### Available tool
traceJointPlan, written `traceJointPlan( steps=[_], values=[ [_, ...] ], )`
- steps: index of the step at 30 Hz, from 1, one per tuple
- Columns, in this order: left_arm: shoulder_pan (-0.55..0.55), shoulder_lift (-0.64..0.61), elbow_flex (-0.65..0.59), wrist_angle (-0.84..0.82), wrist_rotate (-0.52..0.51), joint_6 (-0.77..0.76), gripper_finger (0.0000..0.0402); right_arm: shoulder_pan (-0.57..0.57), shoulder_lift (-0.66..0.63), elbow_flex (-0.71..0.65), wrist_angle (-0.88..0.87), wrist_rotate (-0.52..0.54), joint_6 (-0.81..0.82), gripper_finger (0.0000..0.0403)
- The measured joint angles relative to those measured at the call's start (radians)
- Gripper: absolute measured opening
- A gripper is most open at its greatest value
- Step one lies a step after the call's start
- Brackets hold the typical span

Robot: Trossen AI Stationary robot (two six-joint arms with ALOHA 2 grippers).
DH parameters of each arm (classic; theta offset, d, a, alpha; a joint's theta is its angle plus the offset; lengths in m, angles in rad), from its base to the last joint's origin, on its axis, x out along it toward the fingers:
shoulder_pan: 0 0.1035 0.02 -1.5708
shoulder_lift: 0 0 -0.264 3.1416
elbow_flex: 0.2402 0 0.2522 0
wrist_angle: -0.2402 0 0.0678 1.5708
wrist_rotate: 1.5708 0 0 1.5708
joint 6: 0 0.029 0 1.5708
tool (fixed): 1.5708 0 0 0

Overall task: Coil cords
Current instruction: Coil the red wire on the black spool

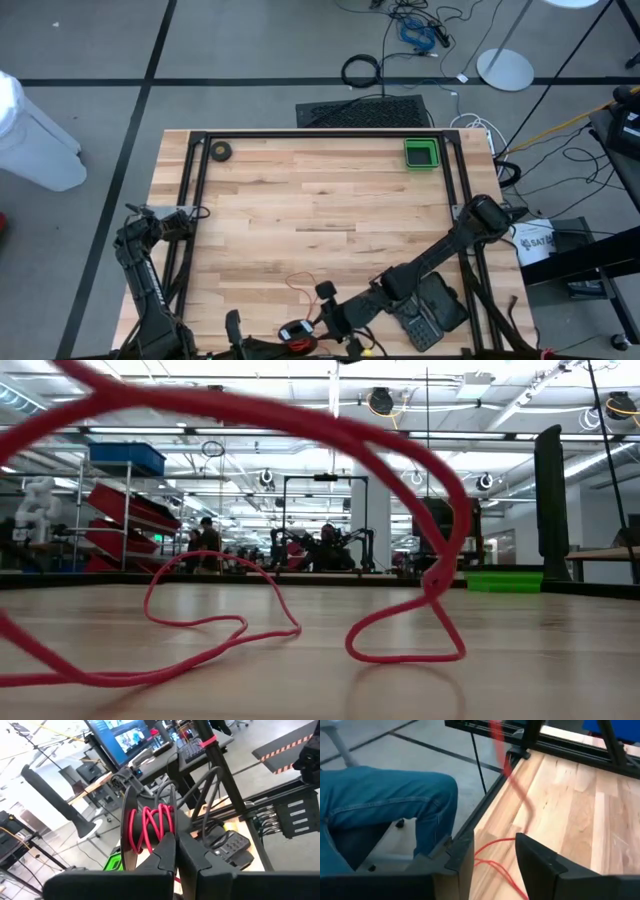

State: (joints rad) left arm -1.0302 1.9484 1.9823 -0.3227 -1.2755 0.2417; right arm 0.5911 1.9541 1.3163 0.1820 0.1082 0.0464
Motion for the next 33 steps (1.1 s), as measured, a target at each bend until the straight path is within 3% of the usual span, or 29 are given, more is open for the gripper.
traceJointPlan(
  steps=[18, 23, 28, 33],
  values=[
    [0.000, 0.000, 0.000, -0.002, -0.002, 0.000, 0.0008, -0.009, 0.006, -0.001, 0.155, -0.010, -0.010, 0.0142],
    [0.000, 0.000, 0.000, -0.002, -0.002, 0.000, 0.0008, -0.009, 0.008, -0.001, 0.152, -0.079, -0.008, 0.0139],
    [0.000, 0.000, 0.000, -0.002, -0.002, 0.001, 0.0008, -0.009, 0.008, -0.001, 0.152, -0.084, -0.008, 0.0111],
    [0.000, 0.000, 0.000, -0.002, -0.002, 0.001, 0.0008, -0.009, 0.008, -0.001, 0.150, -0.084, -0.014, 0.0054]
  ],
)
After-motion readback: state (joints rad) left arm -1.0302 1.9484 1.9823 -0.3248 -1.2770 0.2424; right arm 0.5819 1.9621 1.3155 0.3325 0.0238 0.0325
